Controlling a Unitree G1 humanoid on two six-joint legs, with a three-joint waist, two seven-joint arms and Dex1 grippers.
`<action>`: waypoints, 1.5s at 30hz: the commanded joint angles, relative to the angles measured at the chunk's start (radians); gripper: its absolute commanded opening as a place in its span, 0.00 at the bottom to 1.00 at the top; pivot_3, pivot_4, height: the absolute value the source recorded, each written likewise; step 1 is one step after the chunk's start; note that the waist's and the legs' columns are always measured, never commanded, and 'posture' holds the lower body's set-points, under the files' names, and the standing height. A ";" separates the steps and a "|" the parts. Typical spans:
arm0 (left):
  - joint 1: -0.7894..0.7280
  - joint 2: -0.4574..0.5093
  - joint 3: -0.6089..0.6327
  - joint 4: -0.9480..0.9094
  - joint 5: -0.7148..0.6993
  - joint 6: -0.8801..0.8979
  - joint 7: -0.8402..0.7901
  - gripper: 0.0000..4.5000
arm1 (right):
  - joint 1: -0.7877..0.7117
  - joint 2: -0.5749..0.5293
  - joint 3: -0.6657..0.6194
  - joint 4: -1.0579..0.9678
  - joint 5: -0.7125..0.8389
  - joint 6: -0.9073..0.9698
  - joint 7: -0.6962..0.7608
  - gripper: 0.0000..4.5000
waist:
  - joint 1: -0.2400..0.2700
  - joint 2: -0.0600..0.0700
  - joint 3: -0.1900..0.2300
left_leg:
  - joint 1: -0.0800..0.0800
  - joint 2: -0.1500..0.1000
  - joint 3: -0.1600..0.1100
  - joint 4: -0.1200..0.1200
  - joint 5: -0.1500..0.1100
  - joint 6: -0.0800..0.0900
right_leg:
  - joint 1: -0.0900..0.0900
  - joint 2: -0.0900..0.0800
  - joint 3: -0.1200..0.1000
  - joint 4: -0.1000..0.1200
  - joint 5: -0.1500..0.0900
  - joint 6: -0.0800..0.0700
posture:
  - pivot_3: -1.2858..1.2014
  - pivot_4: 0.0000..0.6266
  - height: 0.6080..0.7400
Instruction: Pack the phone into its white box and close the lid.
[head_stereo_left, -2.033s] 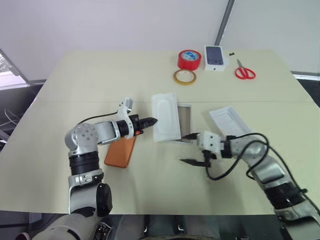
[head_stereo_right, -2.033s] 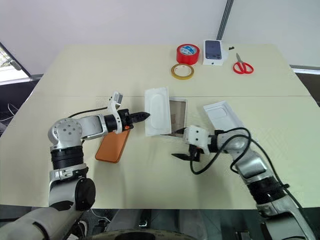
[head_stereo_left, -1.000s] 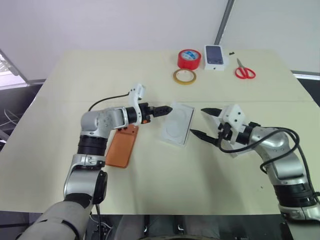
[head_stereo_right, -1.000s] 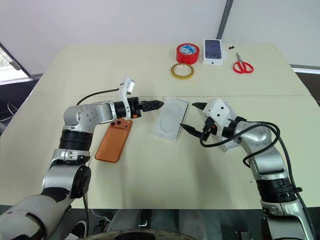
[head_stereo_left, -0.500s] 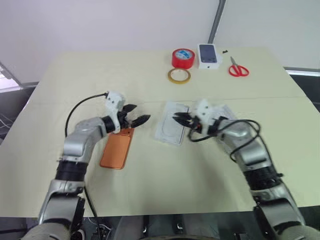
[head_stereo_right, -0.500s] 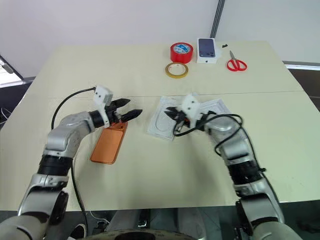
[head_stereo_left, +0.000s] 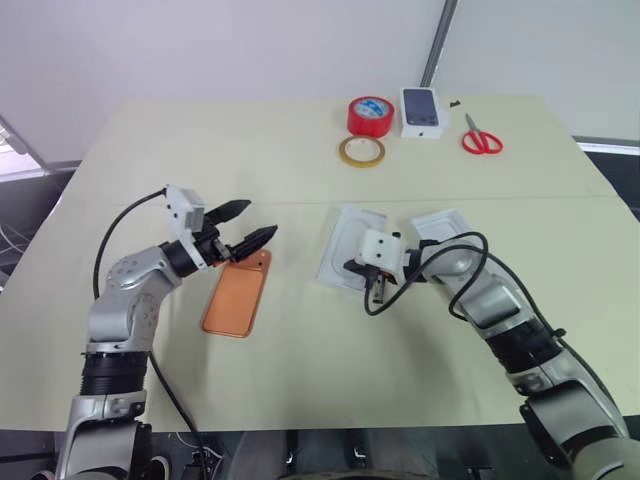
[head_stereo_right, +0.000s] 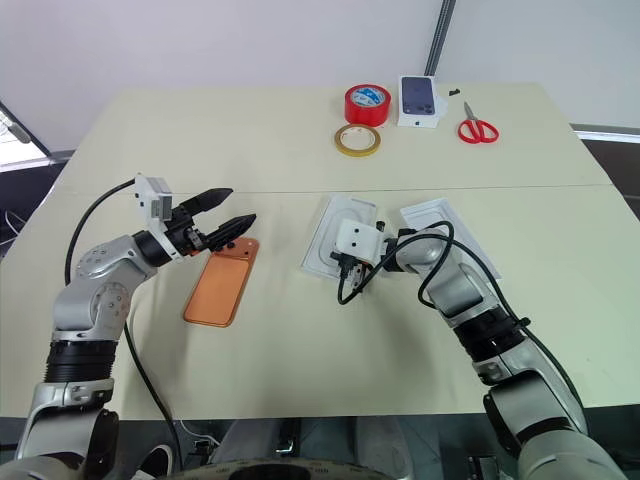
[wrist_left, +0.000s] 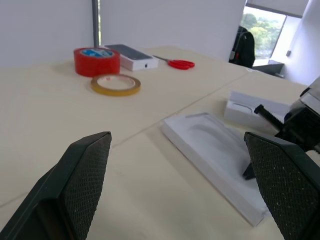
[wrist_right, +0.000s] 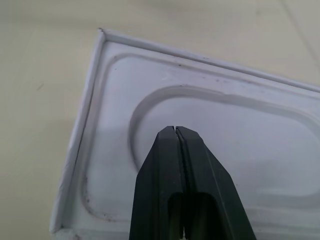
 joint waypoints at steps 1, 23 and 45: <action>-0.012 -0.006 0.006 -0.036 -0.007 -0.024 0.013 1.00 | 0.021 0.002 -0.003 -0.042 0.030 0.045 0.030 0.01 | 0.000 0.000 0.000 | 0.000 0.000 0.000 0.000 0.000 0.000 | 0.000 0.000 0.000 0.000 0.000 0.000 | 0.52 0.24 1.00; -0.038 0.002 -0.007 -0.011 -0.016 0.020 0.021 1.00 | 0.100 -0.172 -0.066 -0.122 0.206 -0.051 0.307 0.01 | -0.001 0.000 0.000 | 0.000 0.000 0.000 0.000 0.000 0.000 | 0.000 0.000 0.000 0.000 0.000 0.000 | 0.52 0.24 1.00; 0.047 0.425 0.049 0.086 -0.241 0.783 -0.075 1.00 | -0.209 0.360 0.166 0.105 0.019 0.085 -0.080 0.01 | -0.004 -0.001 0.001 | 0.000 0.000 0.000 -0.001 0.001 -0.001 | -0.002 0.000 0.000 0.002 0.000 0.000 | 0.52 0.24 1.00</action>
